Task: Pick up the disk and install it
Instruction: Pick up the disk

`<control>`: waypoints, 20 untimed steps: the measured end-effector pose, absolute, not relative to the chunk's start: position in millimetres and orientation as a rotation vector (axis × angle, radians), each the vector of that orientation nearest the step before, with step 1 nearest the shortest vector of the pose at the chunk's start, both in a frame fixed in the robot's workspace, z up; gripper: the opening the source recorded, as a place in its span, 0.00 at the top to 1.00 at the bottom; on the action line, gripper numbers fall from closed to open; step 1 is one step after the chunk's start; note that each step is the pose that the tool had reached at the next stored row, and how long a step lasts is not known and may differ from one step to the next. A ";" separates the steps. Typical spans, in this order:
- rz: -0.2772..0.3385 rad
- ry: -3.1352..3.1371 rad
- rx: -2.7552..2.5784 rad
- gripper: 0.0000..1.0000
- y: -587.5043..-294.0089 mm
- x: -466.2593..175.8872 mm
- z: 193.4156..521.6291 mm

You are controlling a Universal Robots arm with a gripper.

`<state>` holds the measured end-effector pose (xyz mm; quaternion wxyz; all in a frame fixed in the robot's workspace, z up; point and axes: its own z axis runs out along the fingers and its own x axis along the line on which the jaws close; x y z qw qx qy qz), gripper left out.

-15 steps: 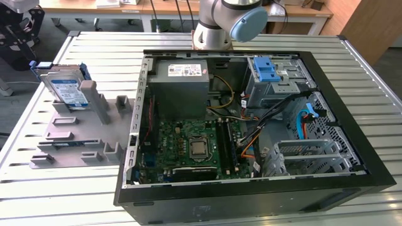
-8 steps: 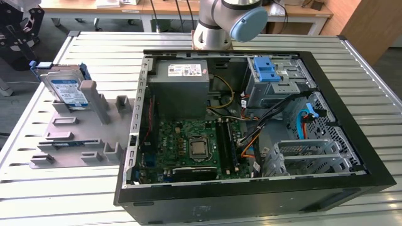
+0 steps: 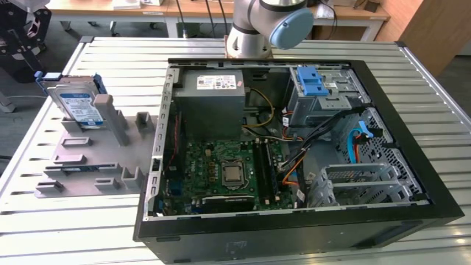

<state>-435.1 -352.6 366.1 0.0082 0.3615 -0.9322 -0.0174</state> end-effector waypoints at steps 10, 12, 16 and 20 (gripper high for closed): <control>-0.054 -2.882 1.206 0.89 -352.6 -435.1 366.0; -0.053 -2.858 1.260 0.89 -352.6 -435.1 365.8; -0.052 -2.810 1.362 0.89 -352.6 -435.1 365.4; -0.050 -2.759 1.462 0.89 -352.5 -435.1 364.6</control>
